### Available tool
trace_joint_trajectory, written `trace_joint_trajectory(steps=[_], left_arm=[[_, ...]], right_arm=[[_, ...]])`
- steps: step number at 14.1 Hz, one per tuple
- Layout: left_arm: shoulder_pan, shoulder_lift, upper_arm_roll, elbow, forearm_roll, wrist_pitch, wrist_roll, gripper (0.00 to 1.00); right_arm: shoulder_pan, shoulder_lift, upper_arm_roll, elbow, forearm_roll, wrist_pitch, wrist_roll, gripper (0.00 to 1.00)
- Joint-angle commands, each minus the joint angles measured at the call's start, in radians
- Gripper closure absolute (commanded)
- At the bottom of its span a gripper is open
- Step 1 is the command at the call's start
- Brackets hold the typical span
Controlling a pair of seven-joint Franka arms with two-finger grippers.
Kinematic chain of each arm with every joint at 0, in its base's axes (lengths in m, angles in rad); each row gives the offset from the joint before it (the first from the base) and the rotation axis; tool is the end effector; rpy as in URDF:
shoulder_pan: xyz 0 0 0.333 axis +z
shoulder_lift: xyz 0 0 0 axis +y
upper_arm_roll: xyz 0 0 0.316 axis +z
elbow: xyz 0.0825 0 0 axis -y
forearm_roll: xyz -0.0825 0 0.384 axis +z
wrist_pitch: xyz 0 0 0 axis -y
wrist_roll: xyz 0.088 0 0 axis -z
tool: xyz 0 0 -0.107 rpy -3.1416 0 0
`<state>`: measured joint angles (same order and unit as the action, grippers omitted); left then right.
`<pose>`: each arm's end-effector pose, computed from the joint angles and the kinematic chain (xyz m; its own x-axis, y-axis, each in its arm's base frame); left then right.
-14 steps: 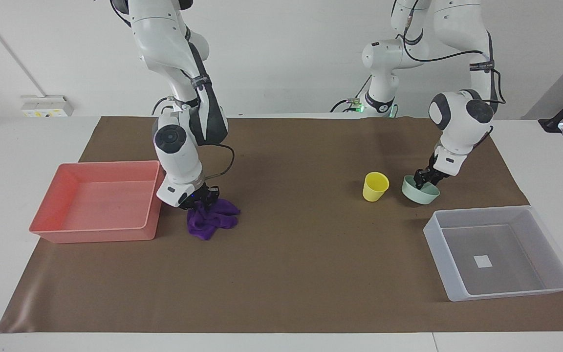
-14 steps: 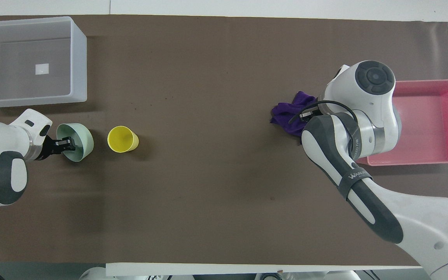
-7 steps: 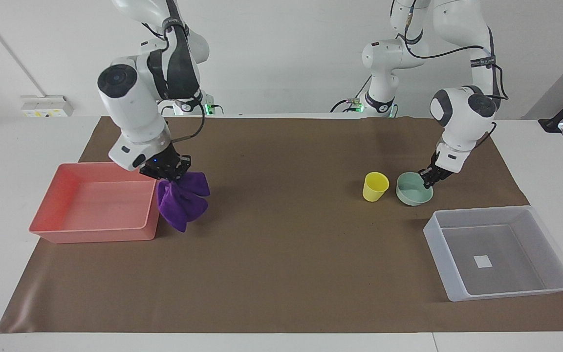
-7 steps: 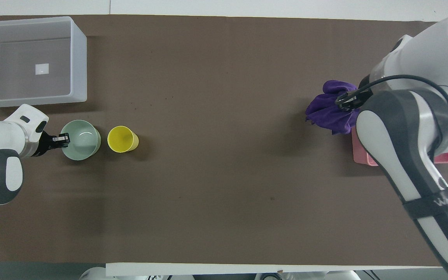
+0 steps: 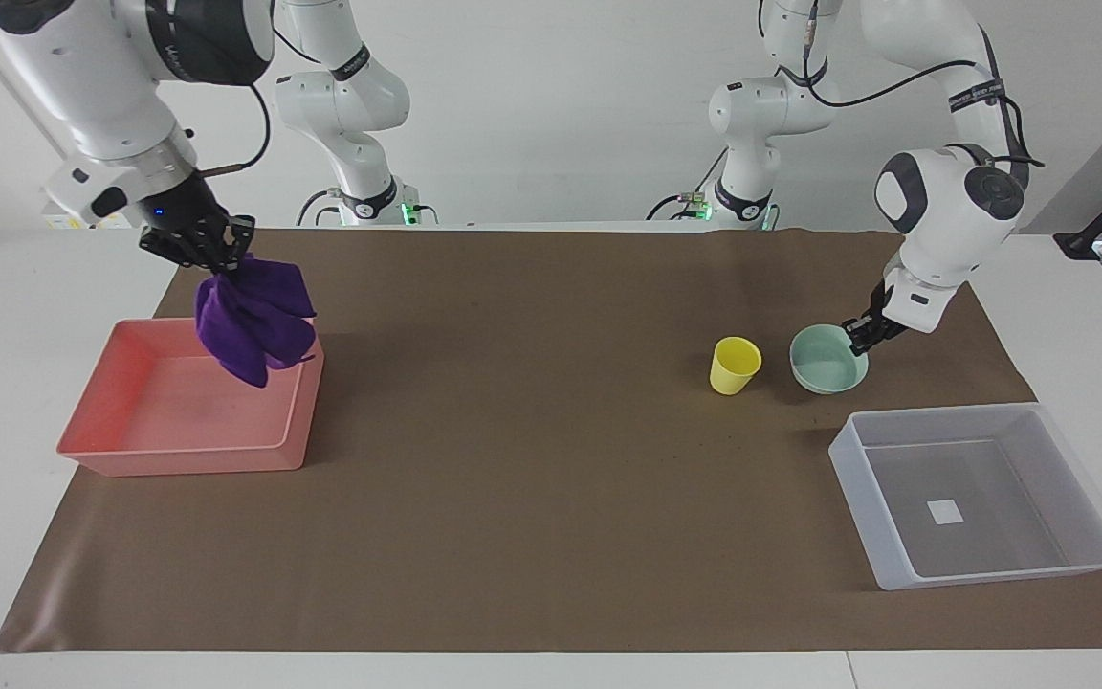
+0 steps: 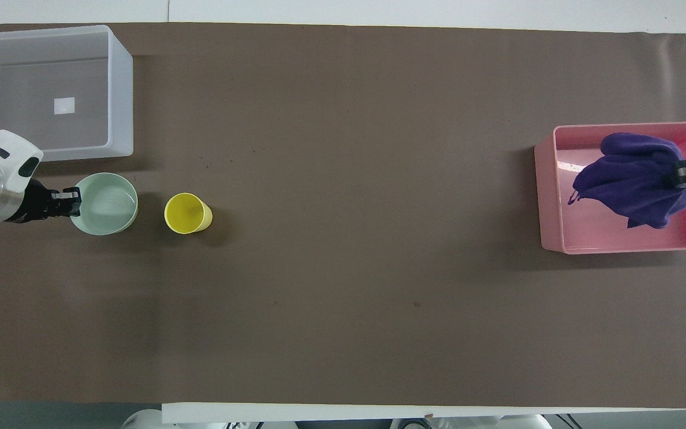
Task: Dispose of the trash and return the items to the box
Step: 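Carry the purple cloth into the pink tray with the right gripper, then lift the green bowl into the clear box with the left gripper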
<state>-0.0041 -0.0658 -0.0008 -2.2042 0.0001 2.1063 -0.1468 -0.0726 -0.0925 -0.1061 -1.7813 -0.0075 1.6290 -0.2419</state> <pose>0.5142 -0.0025 0.4071 0.9894 0.1414 -0.0317 0.1413 -0.9900 -0.0048 0.5167 -0.0963 0.5796 0.9962 0.0649 -0.0580 0.0641 -0.9978 -0.0167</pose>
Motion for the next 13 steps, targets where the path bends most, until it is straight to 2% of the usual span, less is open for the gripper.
trace_joint_trajectory(steps=[1, 3, 5, 6, 8, 9, 10, 11, 13], left_arm=[[0.012, -0.011, 0.002, 0.143, 0.008, -0.171, 0.012, 1.0], [0.051, 0.026, 0.005, 0.263, -0.05, -0.213, 0.012, 1.0], [0.082, 0.101, 0.007, 0.319, -0.1, -0.088, 0.0, 1.0], [0.085, 0.169, 0.007, 0.361, -0.101, -0.051, -0.002, 1.0], [0.111, 0.318, 0.007, 0.493, -0.1, 0.0, -0.002, 1.0], [0.118, 0.372, 0.007, 0.523, -0.104, 0.045, -0.002, 1.0], [0.119, 0.417, 0.007, 0.535, -0.109, 0.09, -0.002, 1.0], [0.119, 0.451, 0.007, 0.54, -0.124, 0.099, -0.002, 1.0], [0.105, 0.53, 0.008, 0.631, -0.158, 0.078, -0.01, 1.0]], right_arm=[[-0.082, -0.009, 0.013, -0.131, -0.008, 0.084, -0.074, 1.0], [-0.093, -0.007, 0.011, -0.26, -0.008, 0.217, -0.096, 1.0], [-0.088, 0.019, 0.013, -0.343, -0.008, 0.354, -0.096, 0.98], [-0.082, 0.031, 0.013, -0.351, -0.008, 0.386, -0.094, 0.85], [-0.064, 0.036, 0.014, -0.34, -0.008, 0.378, -0.089, 0.49], [-0.064, 0.036, 0.014, -0.337, -0.006, 0.376, -0.086, 0.33], [-0.061, 0.039, 0.016, -0.322, -0.003, 0.374, -0.083, 0.12], [-0.058, 0.046, 0.02, -0.307, 0.003, 0.37, -0.077, 0.0], [-0.015, 0.04, 0.025, -0.258, 0.02, 0.307, -0.059, 0.0]])
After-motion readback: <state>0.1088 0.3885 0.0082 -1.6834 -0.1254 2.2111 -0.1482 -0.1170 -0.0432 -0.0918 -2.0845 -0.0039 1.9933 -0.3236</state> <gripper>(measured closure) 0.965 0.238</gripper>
